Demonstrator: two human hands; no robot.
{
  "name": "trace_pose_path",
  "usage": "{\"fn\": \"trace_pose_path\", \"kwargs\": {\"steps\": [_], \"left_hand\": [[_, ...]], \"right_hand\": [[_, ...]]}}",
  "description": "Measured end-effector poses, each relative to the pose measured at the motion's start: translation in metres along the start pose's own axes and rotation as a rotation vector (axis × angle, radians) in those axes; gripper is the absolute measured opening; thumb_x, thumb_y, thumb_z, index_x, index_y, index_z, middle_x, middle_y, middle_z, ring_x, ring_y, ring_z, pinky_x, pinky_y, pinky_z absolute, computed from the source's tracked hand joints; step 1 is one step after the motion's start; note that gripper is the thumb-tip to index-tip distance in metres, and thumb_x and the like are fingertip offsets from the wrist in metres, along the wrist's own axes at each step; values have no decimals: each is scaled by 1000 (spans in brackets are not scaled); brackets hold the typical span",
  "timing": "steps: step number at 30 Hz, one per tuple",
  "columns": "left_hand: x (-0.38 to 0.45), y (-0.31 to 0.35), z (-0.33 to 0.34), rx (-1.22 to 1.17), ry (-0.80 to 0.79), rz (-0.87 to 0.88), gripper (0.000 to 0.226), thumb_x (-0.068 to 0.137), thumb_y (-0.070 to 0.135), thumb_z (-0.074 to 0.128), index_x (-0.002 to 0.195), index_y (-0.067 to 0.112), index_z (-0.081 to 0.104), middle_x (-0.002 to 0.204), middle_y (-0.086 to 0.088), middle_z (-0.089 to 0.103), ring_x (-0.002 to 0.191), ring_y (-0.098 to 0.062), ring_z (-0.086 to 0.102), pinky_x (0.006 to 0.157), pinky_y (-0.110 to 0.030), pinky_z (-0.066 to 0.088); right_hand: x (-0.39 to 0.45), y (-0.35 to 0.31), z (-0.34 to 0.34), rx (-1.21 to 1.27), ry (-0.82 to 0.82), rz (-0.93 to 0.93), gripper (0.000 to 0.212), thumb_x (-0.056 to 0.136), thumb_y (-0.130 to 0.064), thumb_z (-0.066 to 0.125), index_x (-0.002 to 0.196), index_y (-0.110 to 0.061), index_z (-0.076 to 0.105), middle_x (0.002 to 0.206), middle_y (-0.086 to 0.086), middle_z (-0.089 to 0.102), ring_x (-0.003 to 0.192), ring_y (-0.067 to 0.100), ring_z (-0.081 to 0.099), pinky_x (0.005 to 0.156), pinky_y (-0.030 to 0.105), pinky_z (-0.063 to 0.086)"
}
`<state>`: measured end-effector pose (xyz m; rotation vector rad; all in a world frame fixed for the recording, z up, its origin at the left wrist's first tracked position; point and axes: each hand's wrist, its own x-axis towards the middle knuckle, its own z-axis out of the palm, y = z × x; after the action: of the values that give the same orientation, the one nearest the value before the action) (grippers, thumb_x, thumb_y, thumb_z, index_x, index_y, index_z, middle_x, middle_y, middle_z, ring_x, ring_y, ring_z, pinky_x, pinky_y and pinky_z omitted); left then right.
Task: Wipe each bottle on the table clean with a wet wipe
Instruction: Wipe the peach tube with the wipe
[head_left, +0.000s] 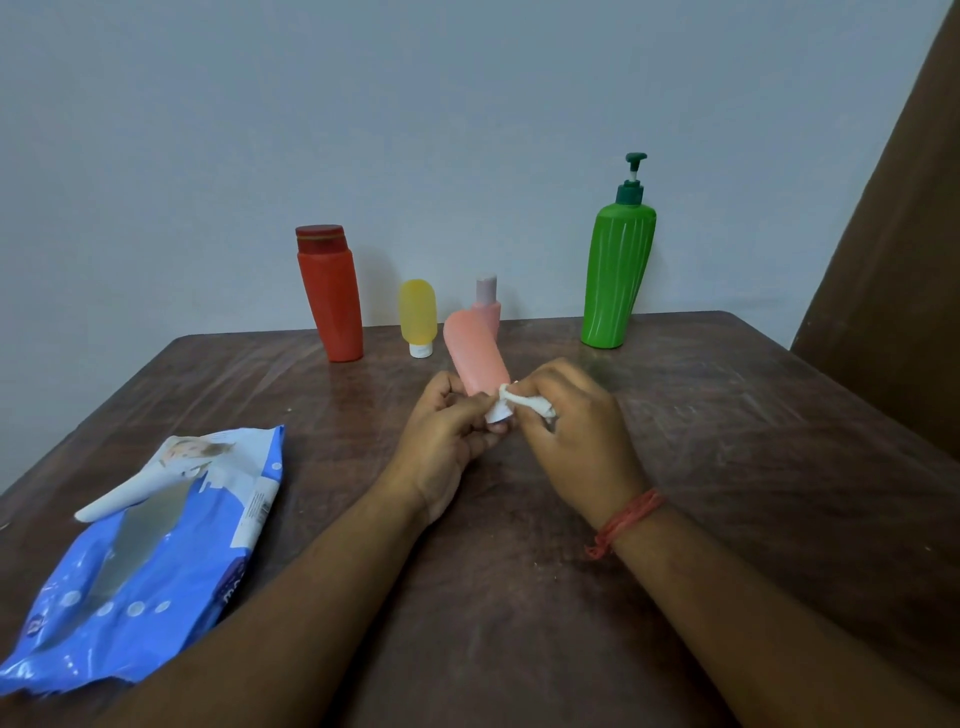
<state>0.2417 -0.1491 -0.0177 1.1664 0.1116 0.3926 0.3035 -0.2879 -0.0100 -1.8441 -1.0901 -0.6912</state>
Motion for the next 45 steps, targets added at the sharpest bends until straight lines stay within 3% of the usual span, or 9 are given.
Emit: {"fn": "trace_pose_path", "kwargs": {"steps": [4, 9, 12, 15, 23, 32, 38, 41, 45], "left_hand": [[1, 1, -1, -44, -16, 0, 15, 93, -7, 52, 96, 7, 55, 86, -10, 63, 77, -14, 67, 76, -29, 57], [-1, 3, 3, -185, -104, -110, 27, 103, 3, 41, 122, -1, 59, 120, -18, 69, 109, -25, 68, 98, -39, 55], [-1, 2, 2, -215, -80, -141, 30, 107, 7, 38, 106, 0, 67, 109, -18, 70, 90, -19, 70, 93, -42, 58], [1, 0, 2, -131, -21, -114, 28, 106, 12, 43, 125, -5, 53, 101, -13, 70, 77, -13, 70, 84, -39, 61], [-1, 1, 5, -58, -65, -98, 36, 107, 27, 43, 120, -2, 58, 112, -19, 69, 102, -25, 70, 85, -41, 58], [-3, 0, 9, -62, -23, -108, 48, 109, 36, 31, 128, 1, 58, 117, -17, 70, 107, -25, 68, 102, -46, 52], [-1, 0, 5, -76, 58, -84, 54, 107, 43, 33, 116, 0, 63, 92, -19, 59, 89, -32, 53, 81, -42, 51], [-3, 0, 8, -39, 42, -86, 52, 107, 41, 31, 113, 2, 66, 92, -11, 68, 84, -21, 55, 83, -36, 55], [-1, 0, 7, -18, 91, -83, 52, 108, 38, 33, 119, -4, 62, 102, -20, 69, 89, -26, 63, 93, -45, 53]], "right_hand": [[-3, -3, 2, 33, -75, -17, 6, 85, -5, 71, 89, -9, 72, 89, 0, 63, 77, 10, 59, 67, 20, 46], [-1, -1, 4, 205, 74, 289, 4, 88, -10, 72, 90, -14, 72, 87, -6, 69, 79, 8, 64, 67, 24, 51], [-4, -2, 6, 259, 38, 325, 5, 89, -10, 72, 92, -14, 72, 87, -6, 70, 81, 7, 64, 67, 19, 50], [-3, -5, 5, 189, 30, 225, 8, 85, -3, 73, 87, -11, 72, 86, -5, 65, 79, 3, 59, 66, 12, 43], [-3, -7, 7, 14, 19, -2, 11, 85, -3, 68, 93, -9, 71, 94, 1, 64, 82, 14, 62, 69, 23, 48], [-2, -6, 7, 50, 56, 71, 11, 82, -1, 69, 88, -9, 72, 87, 0, 64, 77, 10, 58, 65, 19, 45], [-6, -7, 14, 107, 34, 131, 5, 83, -6, 71, 85, -10, 68, 85, -1, 65, 76, 10, 59, 64, 19, 45], [-3, -5, 12, 170, 73, 273, 6, 87, -6, 72, 87, -11, 69, 83, -4, 68, 74, 6, 60, 62, 13, 44], [-8, -2, 10, 340, -56, 447, 5, 91, -13, 71, 92, -18, 70, 86, -6, 73, 81, 12, 69, 71, 31, 58]]}}
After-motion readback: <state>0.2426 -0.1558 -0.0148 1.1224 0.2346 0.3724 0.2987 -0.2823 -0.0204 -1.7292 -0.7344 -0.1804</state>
